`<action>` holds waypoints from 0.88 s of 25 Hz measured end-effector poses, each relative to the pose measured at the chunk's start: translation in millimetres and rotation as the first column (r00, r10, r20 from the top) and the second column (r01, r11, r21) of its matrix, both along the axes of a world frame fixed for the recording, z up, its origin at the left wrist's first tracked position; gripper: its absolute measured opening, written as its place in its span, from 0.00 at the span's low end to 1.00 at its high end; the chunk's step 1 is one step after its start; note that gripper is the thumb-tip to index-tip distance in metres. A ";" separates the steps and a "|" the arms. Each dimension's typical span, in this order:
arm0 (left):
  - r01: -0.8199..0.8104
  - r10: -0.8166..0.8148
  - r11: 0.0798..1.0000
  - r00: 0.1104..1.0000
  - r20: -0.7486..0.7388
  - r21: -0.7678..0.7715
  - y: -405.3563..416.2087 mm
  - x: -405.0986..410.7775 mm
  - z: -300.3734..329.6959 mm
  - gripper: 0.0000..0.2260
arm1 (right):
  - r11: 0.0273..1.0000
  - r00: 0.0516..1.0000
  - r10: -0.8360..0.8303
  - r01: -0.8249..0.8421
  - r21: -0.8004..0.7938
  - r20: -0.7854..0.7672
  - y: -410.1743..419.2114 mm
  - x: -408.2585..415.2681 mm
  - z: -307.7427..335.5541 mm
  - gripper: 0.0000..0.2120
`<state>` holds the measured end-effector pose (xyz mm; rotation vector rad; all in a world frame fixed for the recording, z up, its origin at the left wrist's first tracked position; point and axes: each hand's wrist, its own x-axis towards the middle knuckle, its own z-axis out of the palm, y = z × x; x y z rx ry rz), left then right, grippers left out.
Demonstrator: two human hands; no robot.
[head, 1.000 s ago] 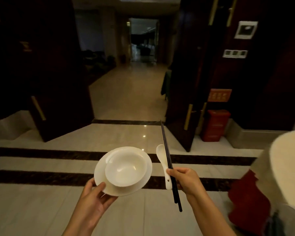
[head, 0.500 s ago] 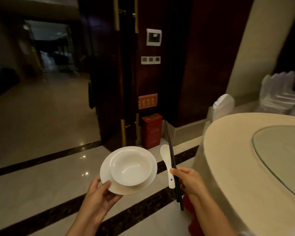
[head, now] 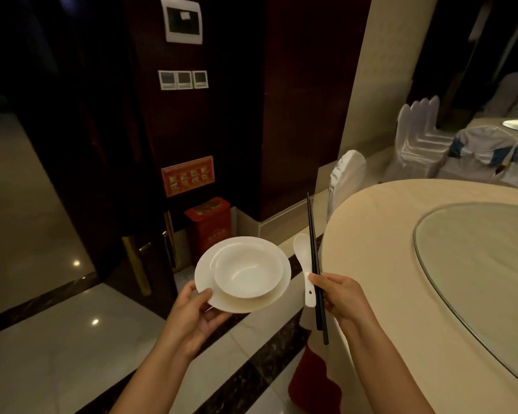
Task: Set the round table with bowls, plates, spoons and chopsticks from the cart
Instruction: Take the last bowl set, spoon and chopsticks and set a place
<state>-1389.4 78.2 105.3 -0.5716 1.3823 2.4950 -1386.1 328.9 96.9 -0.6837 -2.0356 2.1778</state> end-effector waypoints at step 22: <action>0.653 -0.654 0.756 0.754 -0.062 -0.040 259.6 -597.4 27.2 0.14 | 0.803 0.804 -0.595 0.595 -0.033 0.003 203.5 -429.1 8.1 0.03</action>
